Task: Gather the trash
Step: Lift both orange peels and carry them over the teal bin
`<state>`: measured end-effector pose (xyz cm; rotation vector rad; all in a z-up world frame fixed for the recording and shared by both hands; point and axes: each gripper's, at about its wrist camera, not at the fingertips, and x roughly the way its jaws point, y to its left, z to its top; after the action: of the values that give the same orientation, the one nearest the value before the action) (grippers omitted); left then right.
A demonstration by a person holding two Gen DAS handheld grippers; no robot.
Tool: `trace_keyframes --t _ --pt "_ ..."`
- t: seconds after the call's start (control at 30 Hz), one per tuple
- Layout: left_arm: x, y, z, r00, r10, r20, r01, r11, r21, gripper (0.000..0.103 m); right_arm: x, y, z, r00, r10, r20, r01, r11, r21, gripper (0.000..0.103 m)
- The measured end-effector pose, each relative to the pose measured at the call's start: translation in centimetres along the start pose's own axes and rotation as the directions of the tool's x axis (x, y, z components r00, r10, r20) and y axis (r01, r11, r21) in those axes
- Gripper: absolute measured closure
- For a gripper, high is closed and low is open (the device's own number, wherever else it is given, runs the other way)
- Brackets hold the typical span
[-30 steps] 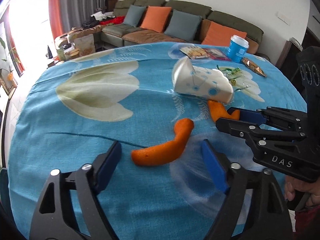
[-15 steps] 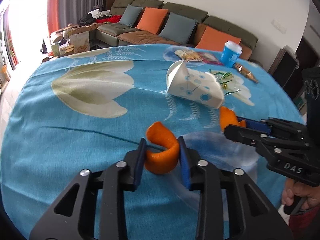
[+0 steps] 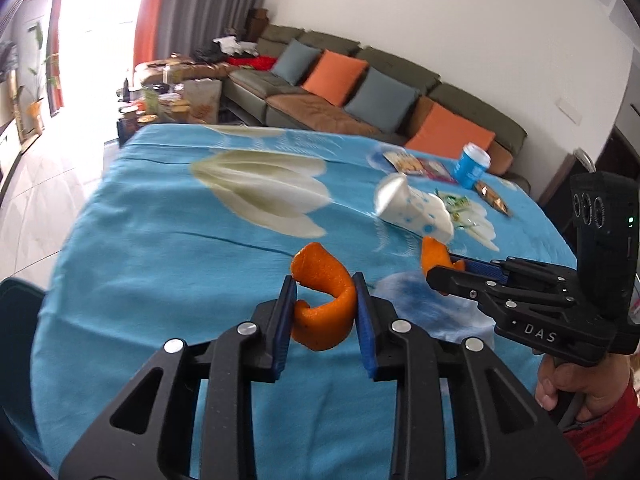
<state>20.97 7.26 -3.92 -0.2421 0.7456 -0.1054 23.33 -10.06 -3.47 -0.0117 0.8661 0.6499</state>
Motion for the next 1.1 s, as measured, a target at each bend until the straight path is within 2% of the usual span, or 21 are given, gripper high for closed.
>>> trace_keyframes --t 0.37,0.6,0.83,1.1 --pt "-6.7 4.2 -1.1 0.989 0.098 0.108 -0.092 0.994 -0.058 0.075 0.8 6.1 1.4 1.0 -0.007 -0.005 0.006 0.988 -0.154 0.082" --pt "-10.5 6.5 -2.4 0.971 0.175 0.163 -0.162 0.983 -0.092 0.075 1.3 10.6 2.4 1.0 -0.011 0.002 0.011 0.963 -0.27 0.082" --pt "-14.7 10.4 -4.2 0.94 0.284 0.19 -0.256 0.953 -0.16 0.075 2.1 16.2 3.3 0.999 0.035 0.002 -0.031 0.924 -0.381 0.082" --pt "-18.8 15.7 -6.9 0.893 0.416 0.171 -0.368 0.894 -0.256 0.075 3.8 23.6 3.9 0.993 0.117 -0.028 -0.116 0.859 -0.498 0.082"
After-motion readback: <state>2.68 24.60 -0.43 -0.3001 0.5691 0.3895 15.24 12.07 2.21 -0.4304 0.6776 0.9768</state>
